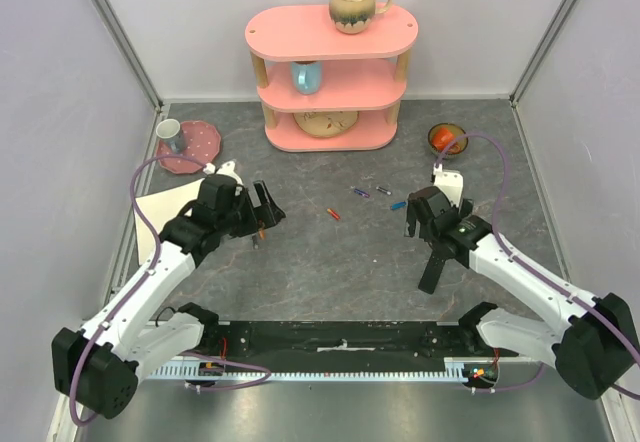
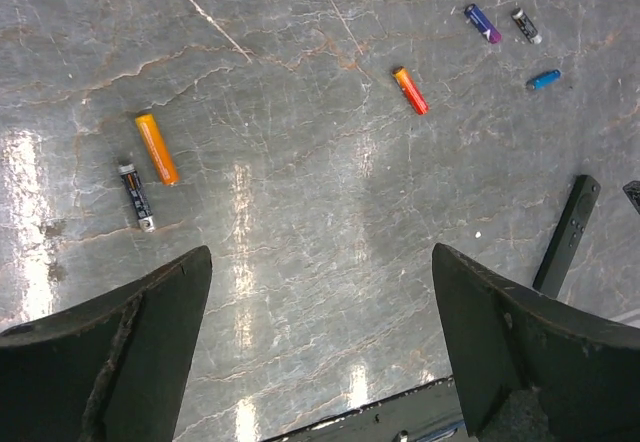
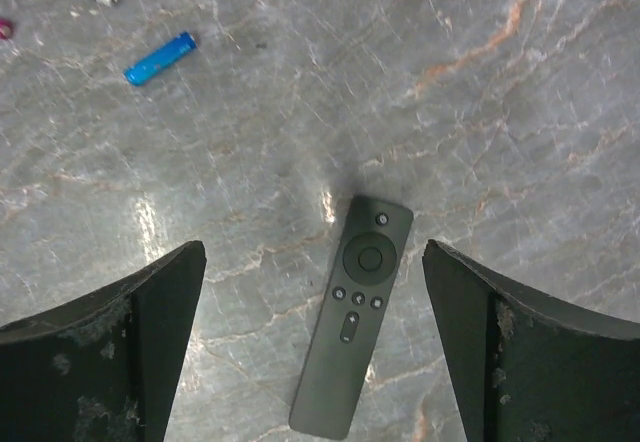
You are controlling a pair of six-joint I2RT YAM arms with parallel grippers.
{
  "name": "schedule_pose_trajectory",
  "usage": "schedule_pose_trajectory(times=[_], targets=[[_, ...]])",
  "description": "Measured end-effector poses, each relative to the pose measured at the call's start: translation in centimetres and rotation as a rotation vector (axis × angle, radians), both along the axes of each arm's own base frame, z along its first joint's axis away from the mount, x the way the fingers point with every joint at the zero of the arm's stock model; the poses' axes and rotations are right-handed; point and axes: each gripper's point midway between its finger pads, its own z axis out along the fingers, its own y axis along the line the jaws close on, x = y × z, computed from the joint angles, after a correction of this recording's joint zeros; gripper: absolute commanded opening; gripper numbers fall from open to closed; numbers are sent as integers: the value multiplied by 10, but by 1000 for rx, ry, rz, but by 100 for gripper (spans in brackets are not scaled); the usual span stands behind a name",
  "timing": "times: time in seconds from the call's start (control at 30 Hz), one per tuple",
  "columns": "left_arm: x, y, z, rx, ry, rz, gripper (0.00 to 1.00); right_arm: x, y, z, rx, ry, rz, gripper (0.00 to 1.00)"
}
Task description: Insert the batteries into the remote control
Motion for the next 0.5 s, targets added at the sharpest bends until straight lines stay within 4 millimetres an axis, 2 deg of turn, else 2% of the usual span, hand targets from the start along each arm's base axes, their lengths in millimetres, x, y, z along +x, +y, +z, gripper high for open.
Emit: schedule_pose_trajectory(times=[0.2, 0.5], targets=[[-7, -10, -7, -63, -7, -40, 91, -22, -11, -13, 27, 47, -66, 98], [-24, -29, -8, -229, -65, -108, 84, -57, -18, -60, 98, 181, -177, 88]])
